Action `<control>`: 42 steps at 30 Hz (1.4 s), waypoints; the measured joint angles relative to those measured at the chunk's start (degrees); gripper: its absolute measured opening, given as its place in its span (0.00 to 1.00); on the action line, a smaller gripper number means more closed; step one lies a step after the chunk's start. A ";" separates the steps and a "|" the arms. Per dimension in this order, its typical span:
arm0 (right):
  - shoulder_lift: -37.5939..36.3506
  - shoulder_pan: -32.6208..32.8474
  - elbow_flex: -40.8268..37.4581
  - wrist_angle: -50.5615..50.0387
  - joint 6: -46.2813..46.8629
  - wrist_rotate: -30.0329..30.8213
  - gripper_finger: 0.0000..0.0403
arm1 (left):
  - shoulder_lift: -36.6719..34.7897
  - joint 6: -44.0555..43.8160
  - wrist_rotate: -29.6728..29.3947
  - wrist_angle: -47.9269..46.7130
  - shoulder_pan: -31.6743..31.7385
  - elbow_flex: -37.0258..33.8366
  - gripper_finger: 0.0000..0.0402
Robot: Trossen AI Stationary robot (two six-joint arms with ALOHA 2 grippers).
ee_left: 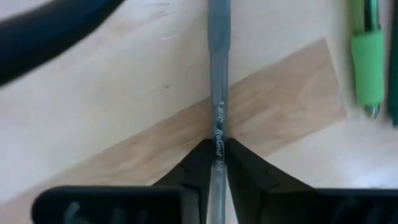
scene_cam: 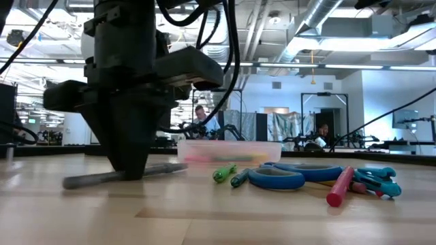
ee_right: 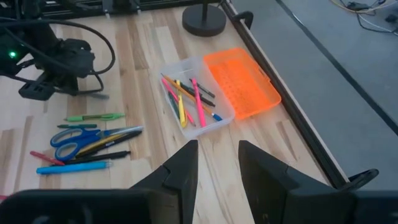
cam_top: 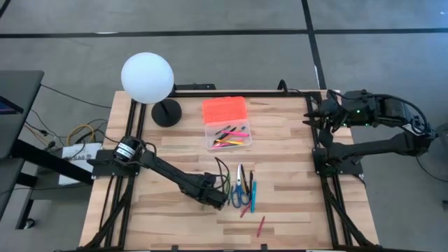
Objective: Pick & place school supplies into a supply box
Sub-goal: Put the gray pen into the supply box
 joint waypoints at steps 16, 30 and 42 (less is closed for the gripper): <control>-0.04 0.00 -2.00 0.04 2.59 -0.07 0.27 | 0.12 24.08 -1.50 -15.31 4.42 -0.16 0.06; -0.02 0.02 -9.59 1.70 4.80 -0.35 0.26 | -0.20 48.75 0.28 -15.20 11.25 -0.45 0.03; -0.02 0.02 -9.60 2.14 3.98 0.15 0.26 | -9.36 47.92 -5.59 -13.23 13.49 -0.50 0.01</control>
